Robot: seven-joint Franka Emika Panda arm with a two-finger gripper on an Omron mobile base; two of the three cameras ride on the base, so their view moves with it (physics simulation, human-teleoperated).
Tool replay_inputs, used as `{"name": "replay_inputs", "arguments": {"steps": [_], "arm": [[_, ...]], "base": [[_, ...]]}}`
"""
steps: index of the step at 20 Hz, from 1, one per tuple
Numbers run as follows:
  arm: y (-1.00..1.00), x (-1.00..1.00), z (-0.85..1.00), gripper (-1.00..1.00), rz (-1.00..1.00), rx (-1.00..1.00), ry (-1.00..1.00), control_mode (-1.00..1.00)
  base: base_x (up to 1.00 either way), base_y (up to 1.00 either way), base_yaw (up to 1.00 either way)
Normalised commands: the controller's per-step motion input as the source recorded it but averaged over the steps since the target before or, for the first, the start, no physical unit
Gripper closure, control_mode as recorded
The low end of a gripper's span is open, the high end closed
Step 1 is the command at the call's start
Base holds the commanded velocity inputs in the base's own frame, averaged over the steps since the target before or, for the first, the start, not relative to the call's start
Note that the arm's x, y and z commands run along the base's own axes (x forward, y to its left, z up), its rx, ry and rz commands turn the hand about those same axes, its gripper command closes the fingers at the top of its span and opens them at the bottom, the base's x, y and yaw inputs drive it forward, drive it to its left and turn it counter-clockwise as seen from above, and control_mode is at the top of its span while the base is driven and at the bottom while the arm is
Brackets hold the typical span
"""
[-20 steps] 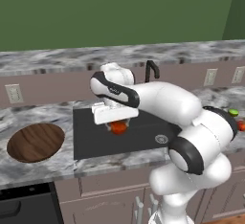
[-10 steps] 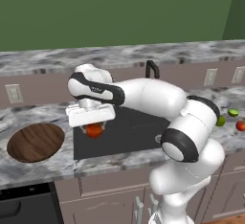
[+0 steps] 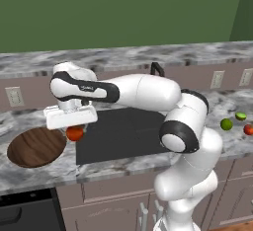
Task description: There is a mixed pile of frozen fruits and vegetables on the counter. Locate all the frozen vegetables and place the items in a bowl on the counter. Take all the frozen fruits and defrost them in a running sink.
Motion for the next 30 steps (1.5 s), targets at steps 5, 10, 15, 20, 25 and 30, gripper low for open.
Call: {"name": "replay_inputs", "arguments": {"steps": [5,10,15,20,25,30], "arm": [[0.48,0.33,-0.03,1.0,0.0,-0.01,-0.06,-1.0],[0.38,0.43,-0.15,1.0,0.0,-0.01,-0.08,-1.0],[0.44,0.31,-0.31,1.0,0.0,0.0,-0.09,-1.0],[0.39,0.25,-0.35,1.0,0.0,0.0,-0.01,-1.0],[0.06,0.38,-0.32,1.0,0.02,0.0,-0.02,-1.0],[0.04,0.22,-0.39,1.0,0.03,0.0,-0.02,-1.0]], "base": [[0.0,0.0,0.0],[0.0,0.0,0.0],[0.0,0.0,0.0],[0.0,0.0,0.0],[0.0,0.0,0.0],[0.0,0.0,0.0]]}}
